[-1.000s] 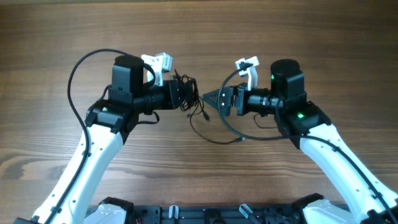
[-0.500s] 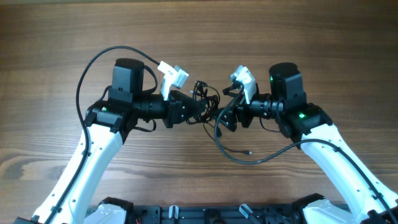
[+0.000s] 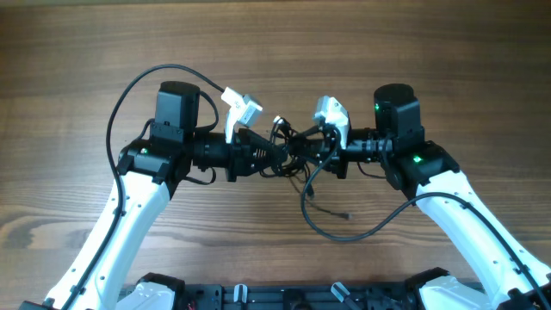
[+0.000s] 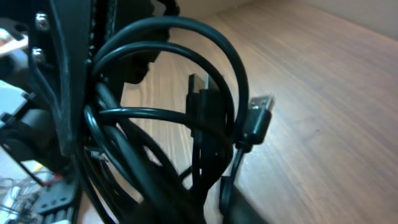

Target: Untangle cables

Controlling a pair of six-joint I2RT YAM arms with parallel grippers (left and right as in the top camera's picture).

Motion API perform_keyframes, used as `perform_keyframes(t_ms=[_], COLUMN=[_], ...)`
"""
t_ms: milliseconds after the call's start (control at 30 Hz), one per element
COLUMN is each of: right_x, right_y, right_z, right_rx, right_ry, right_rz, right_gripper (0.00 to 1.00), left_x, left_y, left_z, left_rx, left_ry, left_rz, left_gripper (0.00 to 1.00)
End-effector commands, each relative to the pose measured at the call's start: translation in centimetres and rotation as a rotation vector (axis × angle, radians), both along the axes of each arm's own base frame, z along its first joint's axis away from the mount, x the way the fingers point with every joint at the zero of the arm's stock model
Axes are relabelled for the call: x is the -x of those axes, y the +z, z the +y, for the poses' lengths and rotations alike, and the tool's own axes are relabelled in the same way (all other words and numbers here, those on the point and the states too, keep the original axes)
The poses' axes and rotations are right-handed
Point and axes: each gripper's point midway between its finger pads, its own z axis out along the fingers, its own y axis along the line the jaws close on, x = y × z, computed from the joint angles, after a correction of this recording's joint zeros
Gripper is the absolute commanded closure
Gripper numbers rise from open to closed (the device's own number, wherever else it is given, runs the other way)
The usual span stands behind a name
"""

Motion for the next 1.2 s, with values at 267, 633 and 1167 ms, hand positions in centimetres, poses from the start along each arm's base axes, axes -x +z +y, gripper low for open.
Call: perform_keyframes(t_ms=[267, 633, 1167], right_x=[-0.4, 0.5, 1.2], right_y=[-1.1, -1.4, -0.4], right_z=[-0.5, -0.5, 0.0], right_rx=[0.055, 0.064, 0.021], right_ry=[-0.035, 0.018, 0.106], right_rz=[0.034, 0.003, -0.098], right_gripper=[0.96, 0.96, 0.96], left_x=[-1.0, -3.5, -4.1], left_y=[-0.8, -0.6, -0.9], left_z=[0.4, 2.4, 2.9], left_rx=[-0.044, -0.056, -0.08], left_ry=[0.038, 0.136, 0.166], left_rz=[-0.051, -0.101, -0.108], left_gripper=[0.61, 0.19, 0.41])
